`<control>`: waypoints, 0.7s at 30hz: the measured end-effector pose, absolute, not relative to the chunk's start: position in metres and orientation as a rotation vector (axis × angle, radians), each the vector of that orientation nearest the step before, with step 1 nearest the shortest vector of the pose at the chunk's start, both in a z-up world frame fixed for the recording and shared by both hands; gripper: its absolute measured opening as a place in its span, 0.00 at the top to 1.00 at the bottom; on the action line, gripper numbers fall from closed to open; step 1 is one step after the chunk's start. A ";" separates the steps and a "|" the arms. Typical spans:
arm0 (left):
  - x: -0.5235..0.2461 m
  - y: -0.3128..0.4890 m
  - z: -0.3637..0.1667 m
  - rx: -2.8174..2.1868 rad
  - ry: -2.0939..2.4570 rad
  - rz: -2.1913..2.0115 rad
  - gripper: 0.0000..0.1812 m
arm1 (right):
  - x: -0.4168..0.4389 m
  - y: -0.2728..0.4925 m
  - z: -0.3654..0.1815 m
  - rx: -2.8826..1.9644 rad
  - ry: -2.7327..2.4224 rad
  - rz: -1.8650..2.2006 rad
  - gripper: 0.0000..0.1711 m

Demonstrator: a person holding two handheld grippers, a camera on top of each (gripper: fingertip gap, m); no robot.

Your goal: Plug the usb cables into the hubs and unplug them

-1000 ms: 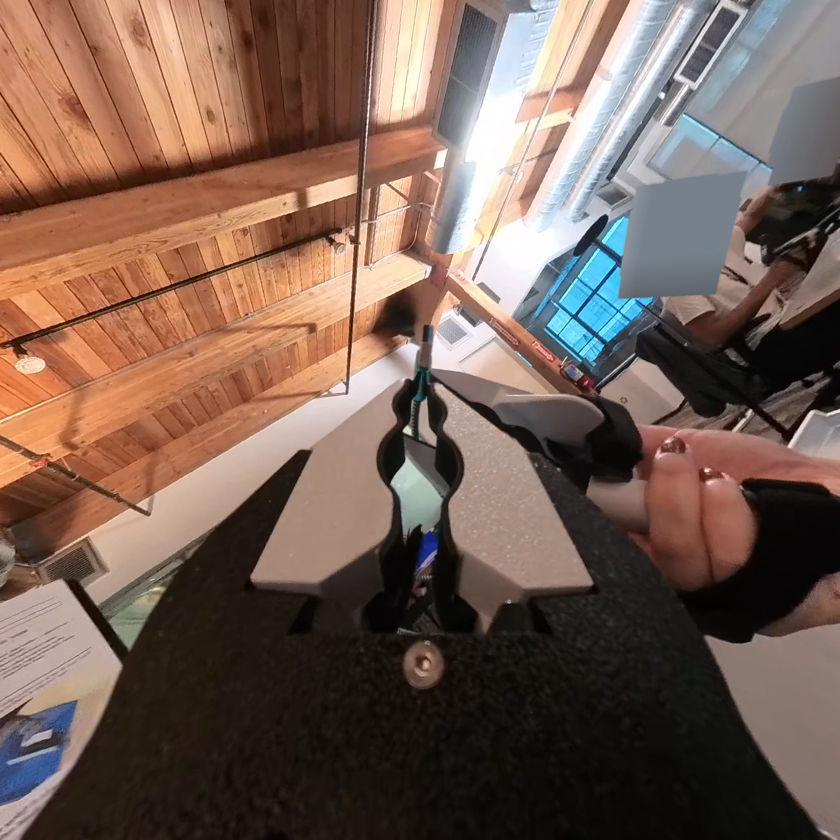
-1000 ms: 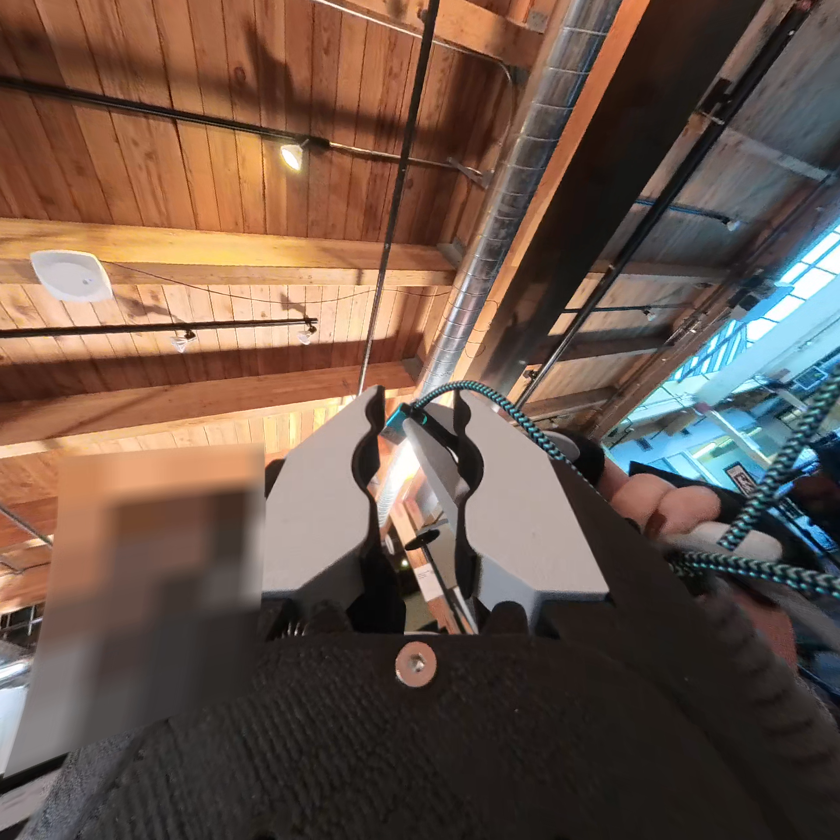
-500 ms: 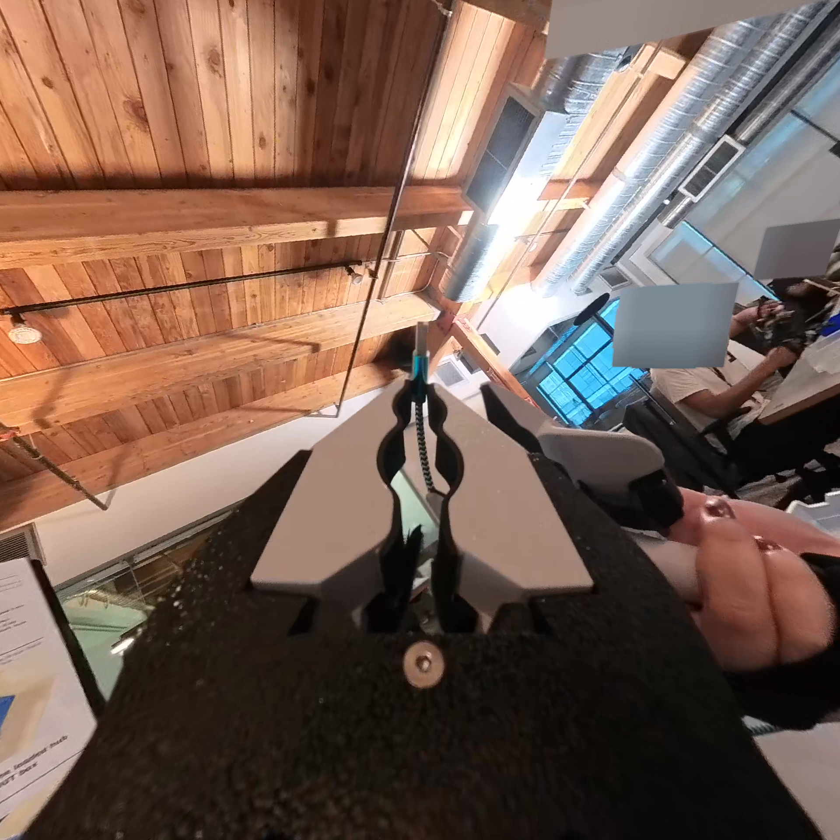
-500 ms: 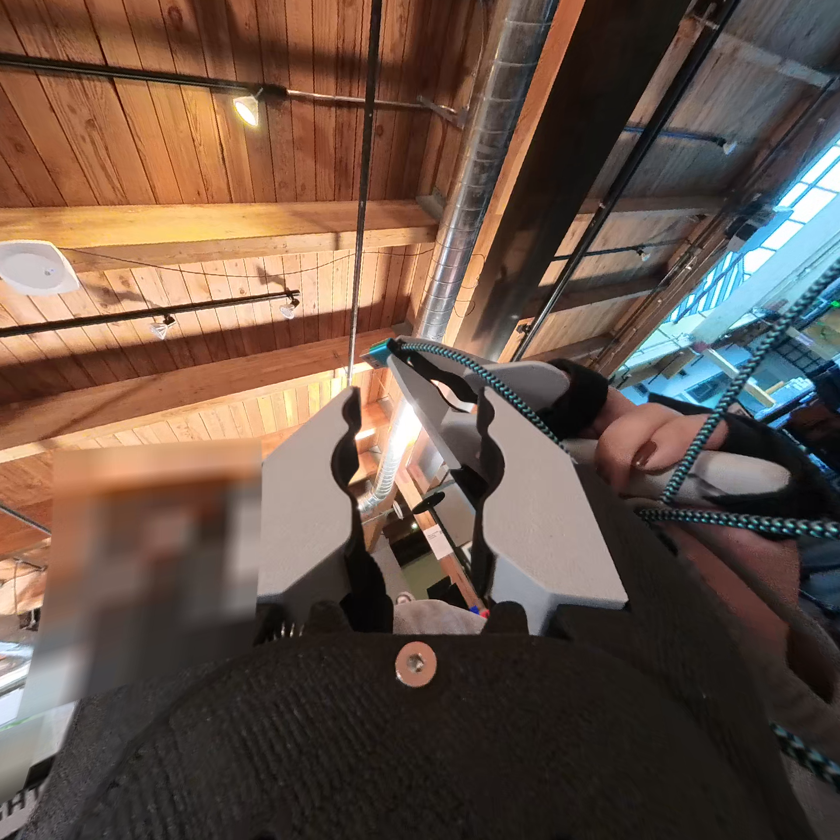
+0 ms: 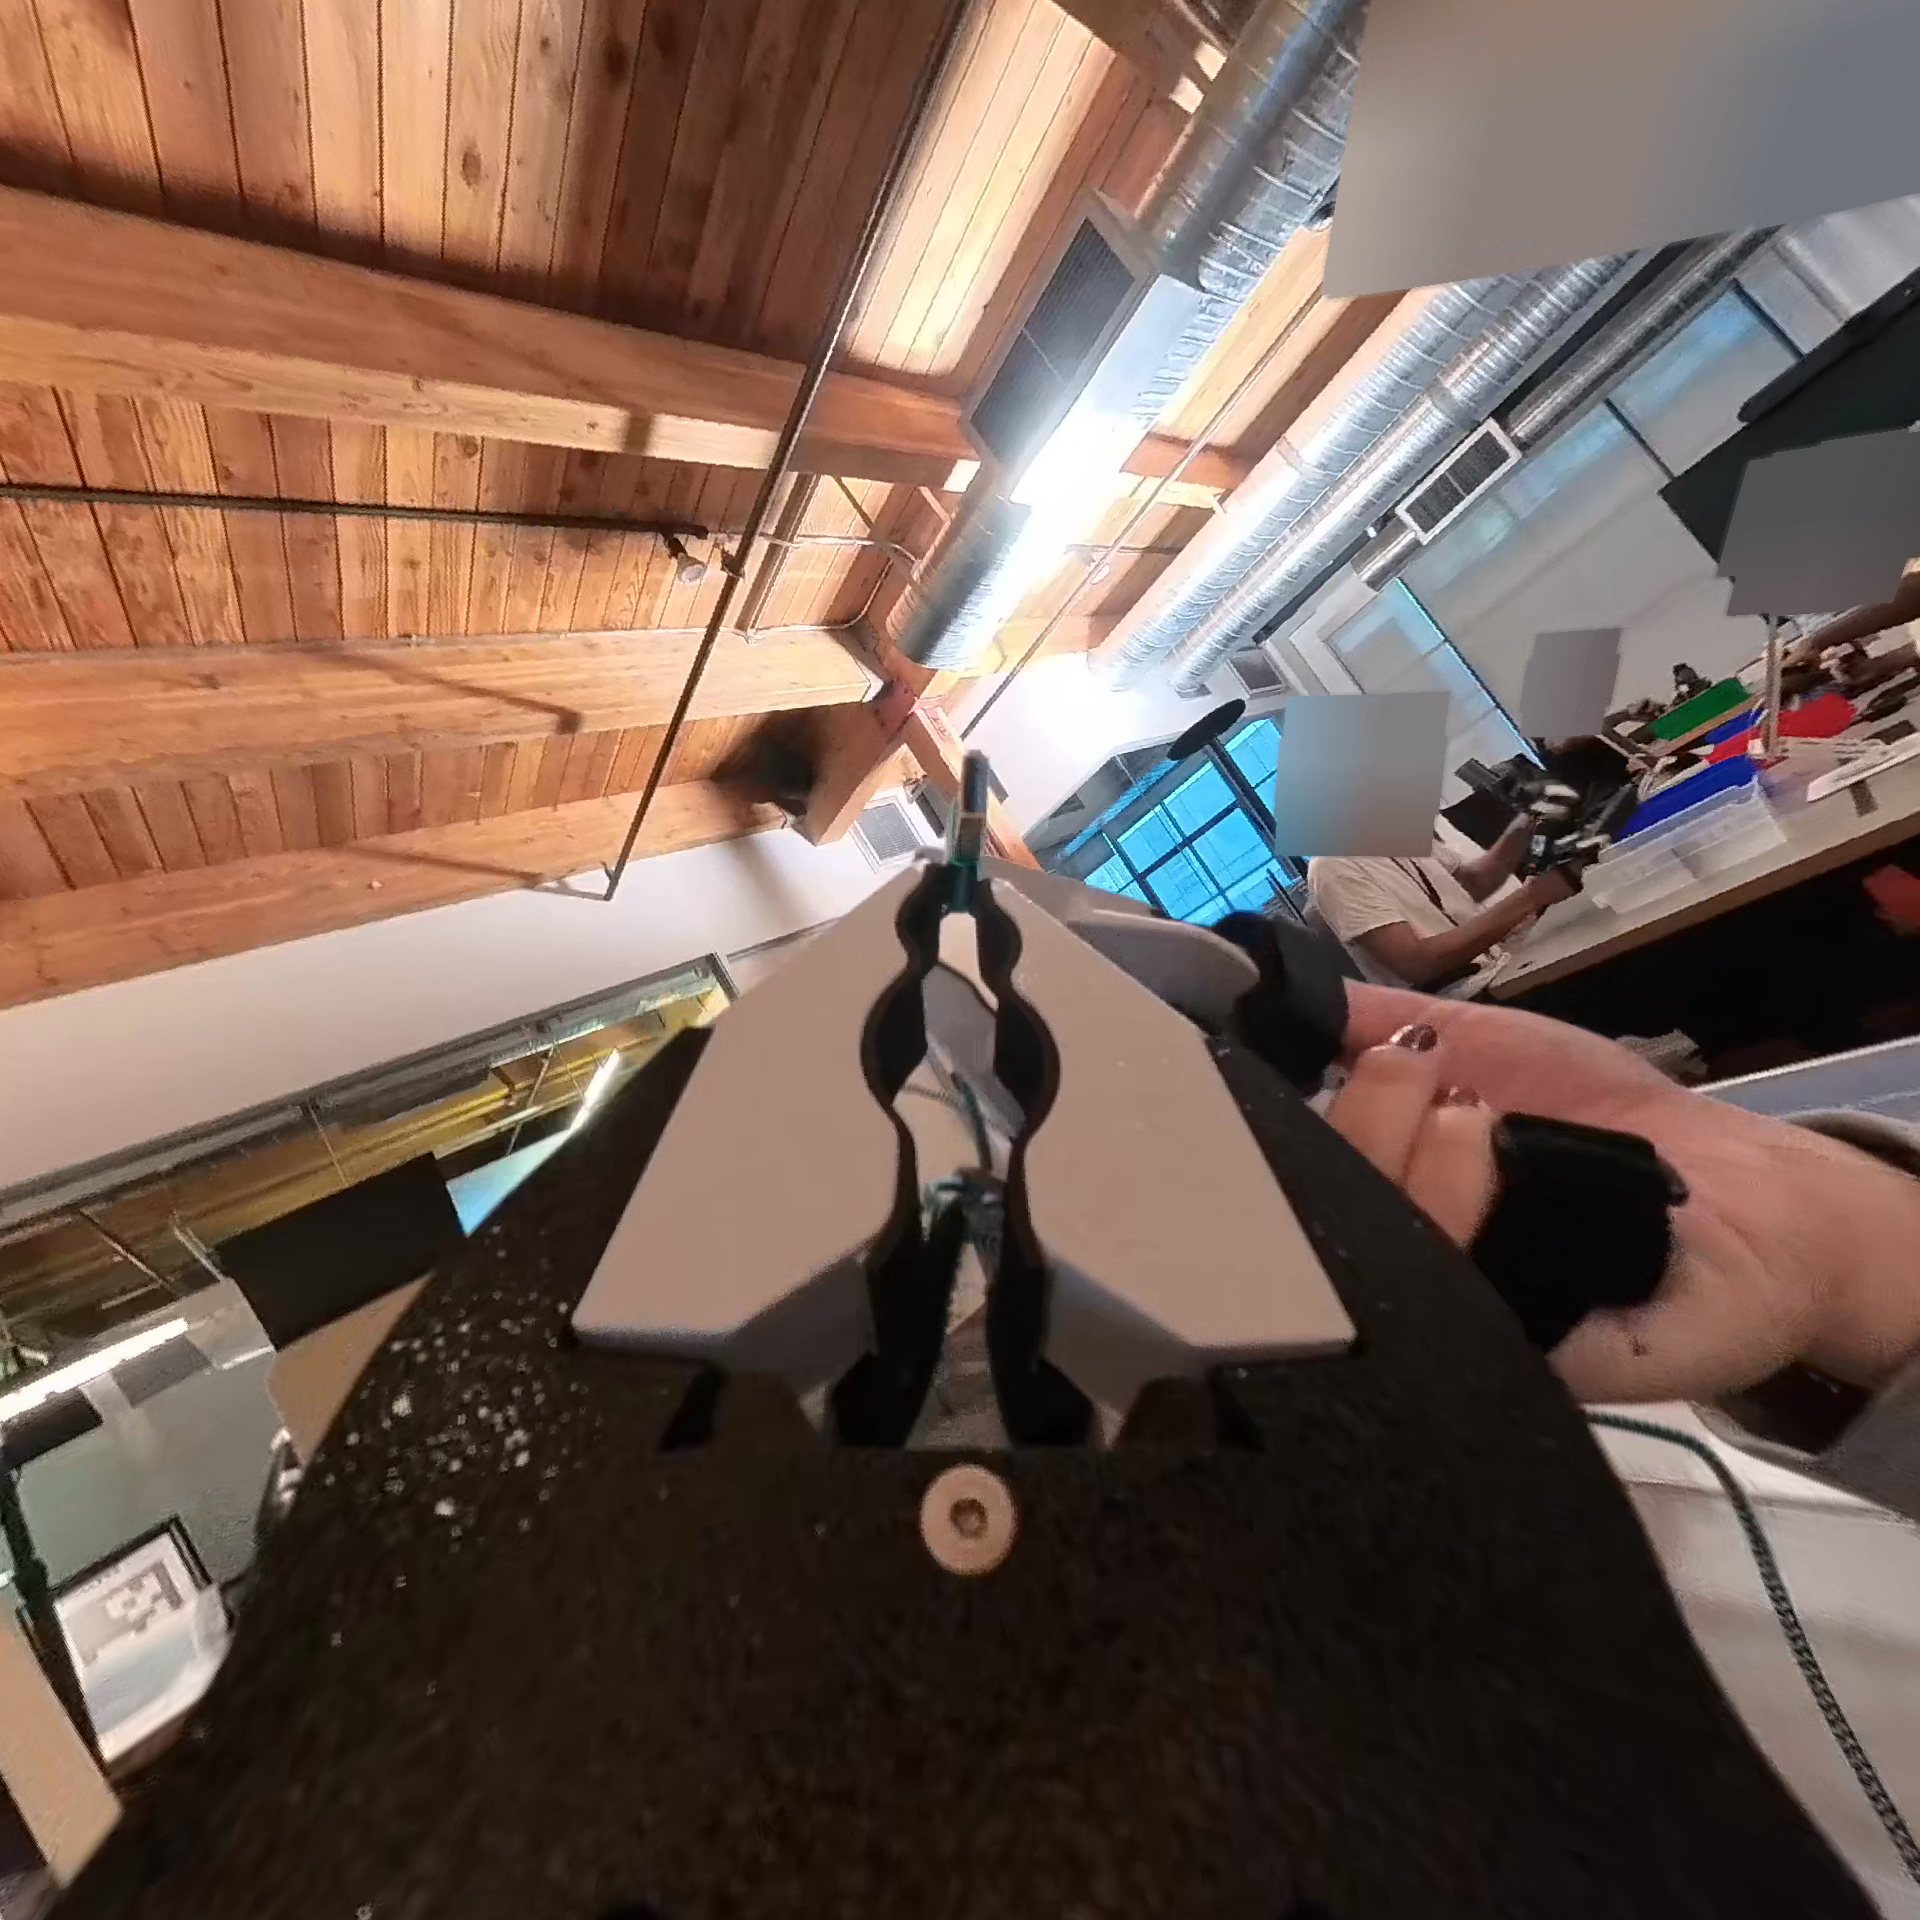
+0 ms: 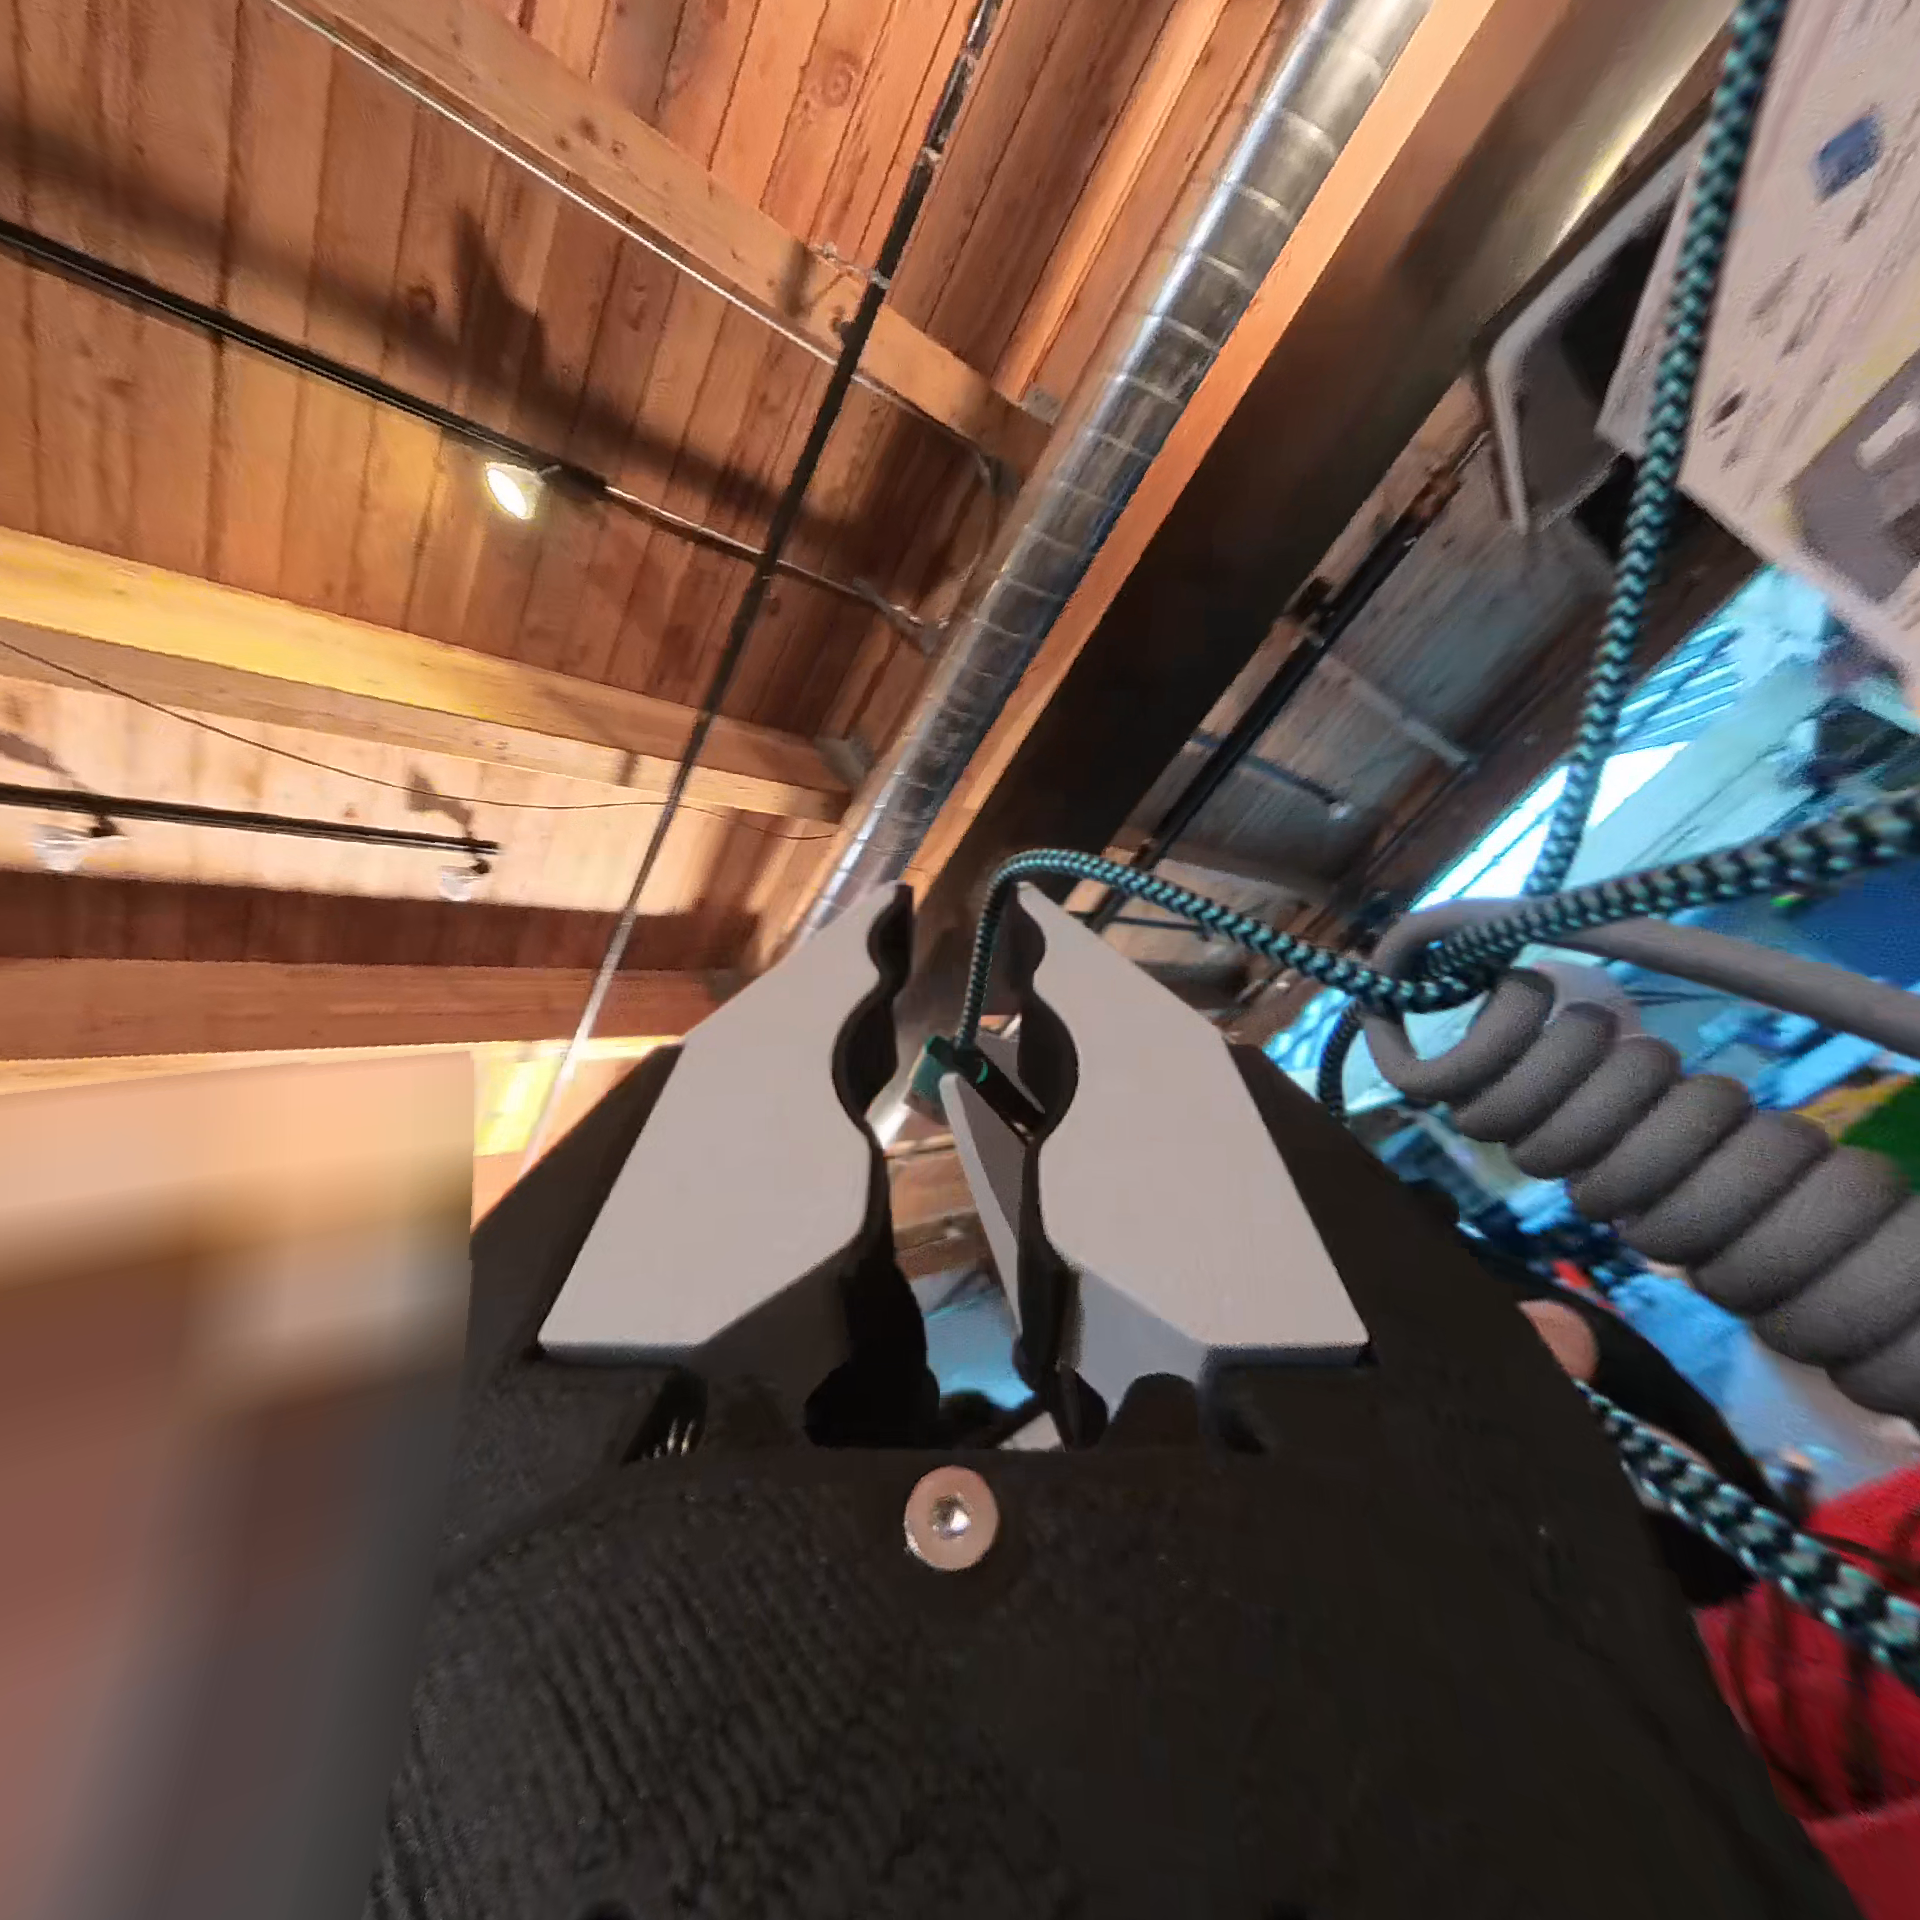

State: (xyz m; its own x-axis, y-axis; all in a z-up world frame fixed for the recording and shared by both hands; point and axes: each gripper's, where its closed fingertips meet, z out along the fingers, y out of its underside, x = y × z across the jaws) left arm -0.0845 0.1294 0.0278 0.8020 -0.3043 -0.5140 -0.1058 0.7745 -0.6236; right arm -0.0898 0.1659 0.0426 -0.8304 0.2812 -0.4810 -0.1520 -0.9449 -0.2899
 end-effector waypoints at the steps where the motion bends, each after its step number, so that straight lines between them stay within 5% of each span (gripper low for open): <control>1: -0.085 0.131 0.025 -0.694 0.635 -0.127 0.98 | -0.090 0.167 0.041 -0.806 -0.356 2.751 0.94; 10: -0.079 0.127 0.013 -0.712 0.641 -0.134 0.96 | -0.084 0.160 0.031 -0.925 -0.720 2.560 1.00; 21: -0.019 0.205 -0.107 -1.226 0.726 -0.416 0.58 | -0.018 0.169 0.010 -0.931 -1.042 2.232 0.99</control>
